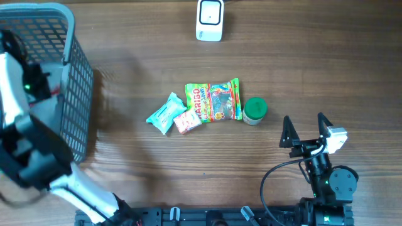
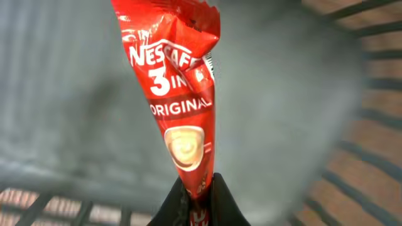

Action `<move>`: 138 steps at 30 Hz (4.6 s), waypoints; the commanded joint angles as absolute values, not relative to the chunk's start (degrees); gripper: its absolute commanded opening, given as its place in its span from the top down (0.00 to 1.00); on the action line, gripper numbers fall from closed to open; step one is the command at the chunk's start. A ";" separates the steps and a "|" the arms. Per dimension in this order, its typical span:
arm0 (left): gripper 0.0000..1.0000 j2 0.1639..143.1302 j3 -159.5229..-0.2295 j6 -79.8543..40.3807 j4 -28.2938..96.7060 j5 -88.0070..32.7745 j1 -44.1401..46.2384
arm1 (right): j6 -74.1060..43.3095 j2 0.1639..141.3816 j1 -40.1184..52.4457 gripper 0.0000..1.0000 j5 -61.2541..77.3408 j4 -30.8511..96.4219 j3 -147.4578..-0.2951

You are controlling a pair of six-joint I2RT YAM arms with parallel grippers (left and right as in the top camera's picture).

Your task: Scan the item barcode

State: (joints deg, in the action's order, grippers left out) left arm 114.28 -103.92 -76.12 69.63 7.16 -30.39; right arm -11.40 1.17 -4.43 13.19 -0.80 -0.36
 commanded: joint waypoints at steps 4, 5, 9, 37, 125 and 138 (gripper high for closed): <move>0.96 93.86 -105.67 -72.69 69.78 7.66 -29.78 | -10.66 0.80 -4.34 0.00 12.84 -0.97 -0.30; 0.96 91.29 -105.67 -72.20 69.80 7.31 -29.15 | -10.66 0.80 -4.34 0.00 12.84 -0.95 -0.30; 0.96 80.58 -105.67 -70.37 70.54 7.33 -21.04 | -10.63 0.80 -4.34 0.00 12.82 -0.97 -0.30; 0.96 91.94 -57.84 -71.16 47.83 3.40 13.02 | -10.63 0.80 -4.34 0.00 12.84 -0.97 -0.30; 0.96 67.00 -76.97 -15.88 38.13 -12.51 28.56 | -10.63 0.80 -4.34 0.00 12.84 -0.97 -0.30; 0.95 61.80 -86.63 -13.82 14.85 23.81 27.77 | -57.08 0.80 -4.34 0.01 13.82 -1.02 -0.30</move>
